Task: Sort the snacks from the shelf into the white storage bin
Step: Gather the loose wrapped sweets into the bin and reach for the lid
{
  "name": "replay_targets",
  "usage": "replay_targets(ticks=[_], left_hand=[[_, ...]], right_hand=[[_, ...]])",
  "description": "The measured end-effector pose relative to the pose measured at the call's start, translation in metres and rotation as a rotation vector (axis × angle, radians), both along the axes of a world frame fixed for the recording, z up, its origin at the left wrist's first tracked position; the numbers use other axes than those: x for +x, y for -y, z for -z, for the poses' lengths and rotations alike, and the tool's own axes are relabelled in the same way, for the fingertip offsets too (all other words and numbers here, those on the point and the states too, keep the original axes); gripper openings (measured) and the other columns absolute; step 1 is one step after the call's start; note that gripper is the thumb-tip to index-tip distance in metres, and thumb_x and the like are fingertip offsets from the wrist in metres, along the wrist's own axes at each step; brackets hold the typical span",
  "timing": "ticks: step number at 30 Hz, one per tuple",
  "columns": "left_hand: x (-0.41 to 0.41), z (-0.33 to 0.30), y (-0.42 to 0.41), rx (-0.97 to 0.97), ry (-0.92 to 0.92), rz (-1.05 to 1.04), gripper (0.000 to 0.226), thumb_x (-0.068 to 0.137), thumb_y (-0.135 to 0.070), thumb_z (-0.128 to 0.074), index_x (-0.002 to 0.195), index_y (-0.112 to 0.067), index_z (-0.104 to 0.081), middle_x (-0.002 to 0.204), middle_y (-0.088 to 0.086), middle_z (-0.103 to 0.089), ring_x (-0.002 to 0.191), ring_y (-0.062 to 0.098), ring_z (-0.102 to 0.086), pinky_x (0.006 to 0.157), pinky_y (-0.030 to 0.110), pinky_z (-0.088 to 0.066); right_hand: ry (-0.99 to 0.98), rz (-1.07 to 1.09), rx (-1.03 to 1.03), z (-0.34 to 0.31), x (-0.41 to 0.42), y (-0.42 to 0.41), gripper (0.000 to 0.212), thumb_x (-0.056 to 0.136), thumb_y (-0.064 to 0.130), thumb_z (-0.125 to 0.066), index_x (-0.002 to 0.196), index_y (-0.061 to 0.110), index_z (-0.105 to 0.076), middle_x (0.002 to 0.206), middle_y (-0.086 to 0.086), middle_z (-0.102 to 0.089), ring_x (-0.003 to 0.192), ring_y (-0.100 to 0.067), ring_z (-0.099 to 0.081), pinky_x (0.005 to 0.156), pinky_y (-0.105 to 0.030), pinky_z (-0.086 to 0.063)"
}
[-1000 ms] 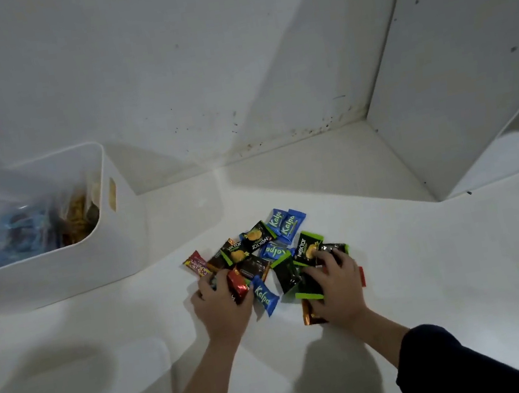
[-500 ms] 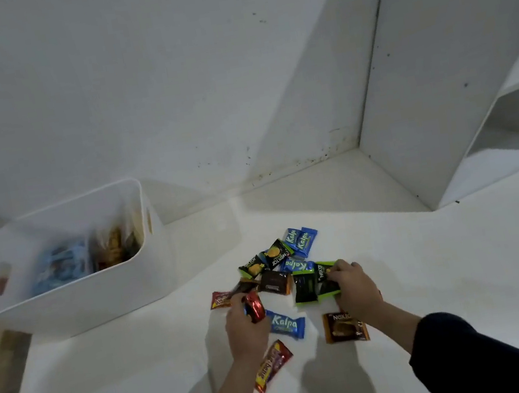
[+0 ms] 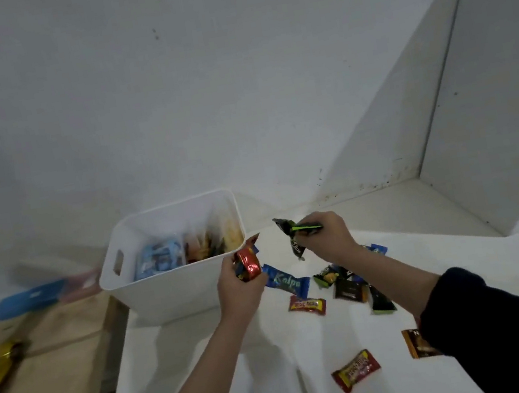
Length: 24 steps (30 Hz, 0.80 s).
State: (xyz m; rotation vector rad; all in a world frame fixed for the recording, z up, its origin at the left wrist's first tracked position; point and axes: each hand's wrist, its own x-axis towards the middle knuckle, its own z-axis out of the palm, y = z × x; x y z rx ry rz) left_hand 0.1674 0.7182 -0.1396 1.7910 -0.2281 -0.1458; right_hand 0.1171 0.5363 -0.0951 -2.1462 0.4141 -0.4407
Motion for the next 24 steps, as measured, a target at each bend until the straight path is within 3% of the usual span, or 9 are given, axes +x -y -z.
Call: replay_targets(ticks=[1, 3, 7, 12, 15, 18, 21, 24], left_hand=[[0.009, -0.011, -0.010, 0.007, 0.016, 0.017, 0.042, 0.071, 0.005, -0.070, 0.094, -0.027, -0.056, 0.086, -0.004, -0.064, 0.077, 0.012, -0.062, 0.055, 0.018, -0.049], [0.028, -0.030, -0.029, 0.053, 0.061, 0.074, 0.045, 0.071, 0.007, -0.068, 0.101, -0.023, -0.055, 0.087, -0.004, -0.063, 0.079, 0.012, -0.061, 0.057, 0.019, -0.051], [0.069, -0.059, -0.057, 0.173, 0.099, 0.121, 0.044, 0.071, 0.005, -0.069, 0.102, -0.022, -0.052, 0.085, -0.003, -0.061, 0.079, 0.015, -0.061, 0.065, 0.032, -0.056], [0.123, -0.065, -0.068, 0.215, 0.004, 0.097, 0.037, 0.070, 0.000, -0.071, 0.101, -0.015, -0.055, 0.092, 0.009, -0.065, 0.089, 0.027, -0.066, 0.076, 0.047, -0.058], [0.145, -0.066, -0.061, 0.209, -0.139, 0.070, 0.031, 0.073, 0.000, -0.071, 0.097, -0.013, -0.056, 0.097, 0.012, -0.064, 0.092, 0.029, -0.065, 0.074, 0.045, -0.059], [0.159, -0.063, -0.053, 0.130, -0.326, 0.005, 0.019, 0.078, 0.001, -0.069, 0.085, -0.011, -0.056, 0.098, 0.014, -0.061, 0.093, 0.029, -0.061, 0.070, 0.039, -0.057], [0.166, -0.056, -0.049, 0.127, -0.460, -0.010, 0.020, 0.079, -0.004, -0.072, 0.093, -0.004, -0.057, 0.103, 0.015, -0.057, 0.101, 0.029, -0.057, 0.073, 0.038, -0.055], [0.169, -0.045, -0.042, 0.130, -0.503, -0.007, 0.021, 0.082, -0.007, -0.070, 0.097, -0.002, -0.056, 0.109, 0.019, -0.059, 0.100, 0.029, -0.058, 0.068, 0.036, -0.055]], right_hand=[[0.017, -0.040, -0.015, -0.012, 0.013, -0.010, 0.010, 0.074, 0.002, -0.068, 0.081, 0.003, -0.074, 0.068, -0.002, -0.062, 0.060, -0.013, -0.054, 0.049, -0.010, -0.036], [0.034, -0.110, -0.050, -0.032, 0.041, -0.029, 0.010, 0.074, 0.002, -0.067, 0.082, 0.002, -0.074, 0.069, -0.006, -0.064, 0.060, -0.015, -0.055, 0.053, -0.018, -0.041], [-0.041, -0.219, -0.152, -0.051, 0.096, -0.054, 0.010, 0.074, 0.004, -0.066, 0.078, -0.004, -0.071, 0.065, -0.014, -0.061, 0.060, -0.020, -0.051, 0.057, -0.028, -0.040], [-0.168, -0.268, -0.260, -0.054, 0.143, -0.068, 0.013, 0.075, 0.010, -0.066, 0.072, -0.002, -0.067, 0.063, -0.007, -0.056, 0.066, -0.020, -0.051, 0.054, -0.024, -0.036], [-0.251, -0.290, -0.278, -0.048, 0.158, -0.071, 0.009, 0.073, 0.009, -0.067, 0.068, 0.004, -0.062, 0.058, -0.001, -0.049, 0.067, -0.020, -0.049, 0.049, -0.022, -0.033], [-0.321, -0.302, -0.250, -0.038, 0.169, -0.070, 0.014, 0.071, 0.008, -0.071, 0.082, 0.002, -0.066, 0.078, -0.007, -0.058, 0.074, -0.021, -0.054, 0.058, -0.023, -0.042], [-0.357, -0.288, -0.142, -0.026, 0.175, -0.068, 0.039, 0.070, 0.015, -0.077, 0.105, 0.008, -0.064, 0.101, -0.010, -0.062, 0.083, -0.022, -0.059, 0.070, -0.030, -0.052], [-0.326, -0.232, -0.075, -0.015, 0.173, -0.067, 0.050, 0.071, 0.022, -0.078, 0.116, 0.013, -0.058, 0.111, -0.007, -0.058, 0.095, -0.020, -0.057, 0.078, -0.029, -0.049]])
